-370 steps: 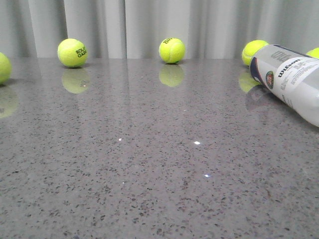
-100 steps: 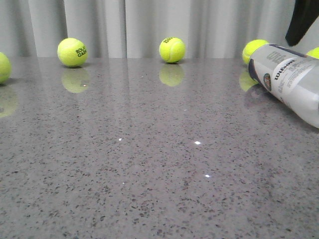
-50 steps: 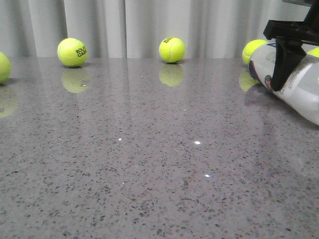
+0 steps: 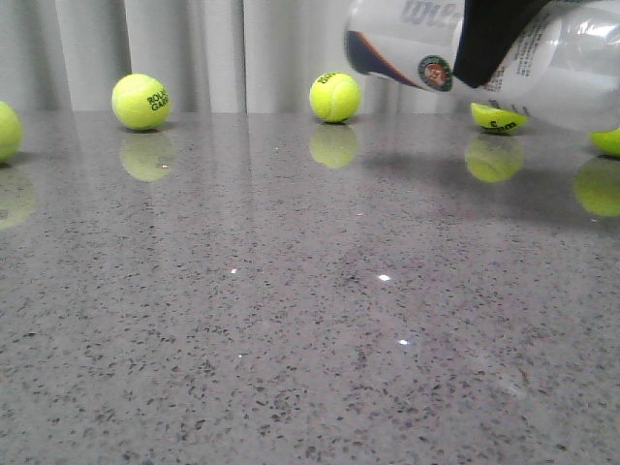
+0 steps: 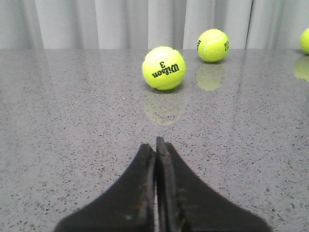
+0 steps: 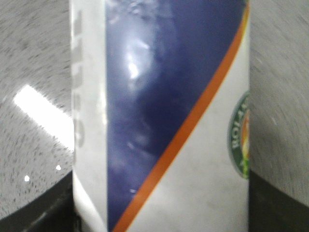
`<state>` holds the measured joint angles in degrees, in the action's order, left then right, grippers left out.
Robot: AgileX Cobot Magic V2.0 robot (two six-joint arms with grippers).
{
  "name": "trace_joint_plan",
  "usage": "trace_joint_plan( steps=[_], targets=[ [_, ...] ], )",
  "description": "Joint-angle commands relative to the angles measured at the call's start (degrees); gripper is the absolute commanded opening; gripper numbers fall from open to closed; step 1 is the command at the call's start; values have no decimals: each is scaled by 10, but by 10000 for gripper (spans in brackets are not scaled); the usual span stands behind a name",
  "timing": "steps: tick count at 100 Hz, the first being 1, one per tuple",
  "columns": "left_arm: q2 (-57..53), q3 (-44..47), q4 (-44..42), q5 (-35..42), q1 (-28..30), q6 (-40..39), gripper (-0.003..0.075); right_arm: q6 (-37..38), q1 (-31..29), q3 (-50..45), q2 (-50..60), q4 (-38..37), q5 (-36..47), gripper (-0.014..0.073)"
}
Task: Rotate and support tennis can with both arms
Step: 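Grasp the white Wilson can with the right gripper and lift it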
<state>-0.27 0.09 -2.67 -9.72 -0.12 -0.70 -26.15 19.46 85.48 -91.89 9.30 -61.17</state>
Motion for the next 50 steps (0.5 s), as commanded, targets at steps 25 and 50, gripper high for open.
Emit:
trace_joint_plan(
  steps=[25,50],
  targets=[
    [-20,25,0,45,1,-6,-19,-392,101,20,-31,6,34,321],
    [-20,25,0,45,1,-6,-19,-426,119,20,-81,17,38,321]
  ],
)
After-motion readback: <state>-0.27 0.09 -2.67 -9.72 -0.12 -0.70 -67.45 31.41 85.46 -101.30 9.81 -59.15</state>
